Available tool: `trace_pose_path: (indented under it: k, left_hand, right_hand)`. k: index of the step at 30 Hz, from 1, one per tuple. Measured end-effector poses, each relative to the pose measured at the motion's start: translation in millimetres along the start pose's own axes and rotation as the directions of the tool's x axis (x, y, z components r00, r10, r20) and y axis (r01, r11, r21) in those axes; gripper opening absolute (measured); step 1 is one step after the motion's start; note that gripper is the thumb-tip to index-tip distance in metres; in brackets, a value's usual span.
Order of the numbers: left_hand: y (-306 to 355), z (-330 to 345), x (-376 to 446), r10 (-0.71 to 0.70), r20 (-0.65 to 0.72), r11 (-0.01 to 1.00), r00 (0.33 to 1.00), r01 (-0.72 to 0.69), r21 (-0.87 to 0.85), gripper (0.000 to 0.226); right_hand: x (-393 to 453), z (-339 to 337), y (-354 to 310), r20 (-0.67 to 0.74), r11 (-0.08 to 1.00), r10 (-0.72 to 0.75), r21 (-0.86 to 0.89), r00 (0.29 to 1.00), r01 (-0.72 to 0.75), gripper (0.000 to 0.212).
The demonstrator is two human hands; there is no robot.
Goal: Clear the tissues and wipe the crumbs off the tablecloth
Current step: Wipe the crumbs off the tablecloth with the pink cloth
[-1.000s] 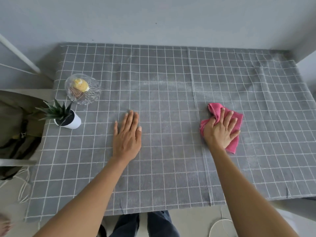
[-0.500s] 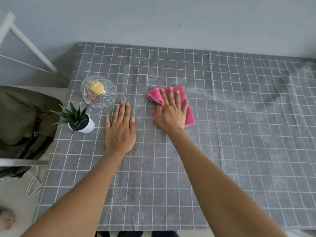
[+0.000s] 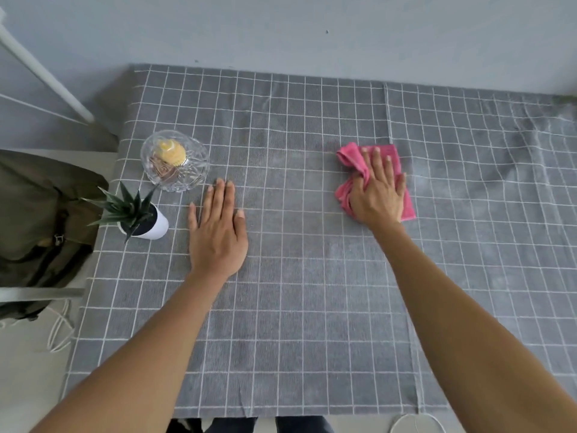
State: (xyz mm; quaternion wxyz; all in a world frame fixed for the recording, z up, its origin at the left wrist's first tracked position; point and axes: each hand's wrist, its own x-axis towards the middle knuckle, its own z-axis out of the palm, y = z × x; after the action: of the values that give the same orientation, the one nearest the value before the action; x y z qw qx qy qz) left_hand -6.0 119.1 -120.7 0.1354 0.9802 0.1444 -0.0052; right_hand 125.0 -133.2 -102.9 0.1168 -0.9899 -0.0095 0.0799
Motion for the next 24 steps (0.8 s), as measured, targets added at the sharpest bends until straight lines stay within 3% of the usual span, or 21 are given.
trace_pose_path:
  k: [4,6,14,18,24]
  left_hand:
    - [-0.4,0.1,-0.9,0.002,-0.007,1.000,1.000,-0.002,0.005,0.056]
    - [0.3,1.1,-1.0,0.005,-0.007,1.000,1.000,-0.005,0.013,0.056]
    - [3.1,1.8,-1.2,-0.008,0.001,1.000,1.000,0.008,0.024,0.057]
    - [3.3,1.1,-1.0,-0.003,0.004,1.000,1.000,0.003,0.002,0.057]
    - [0.3,0.4,0.1,0.003,0.002,1.000,1.000,-0.003,0.015,0.056]
  right_hand:
    - [0.6,5.0,-22.2,-0.013,0.990,0.136,0.035,0.991,-0.135,0.056]
    - [0.2,11.1,-42.1,-0.006,0.990,0.137,0.037,0.991,-0.137,0.057]
    - [-18.9,35.3,-121.1,0.046,0.981,-0.192,0.041,0.980,0.190,0.057]
    - [-13.9,24.6,-83.4,0.040,0.962,-0.271,-0.006,0.962,0.271,0.056]
    - [-7.9,5.8,7.0,-0.007,0.997,-0.055,-0.064,0.998,0.054,0.057]
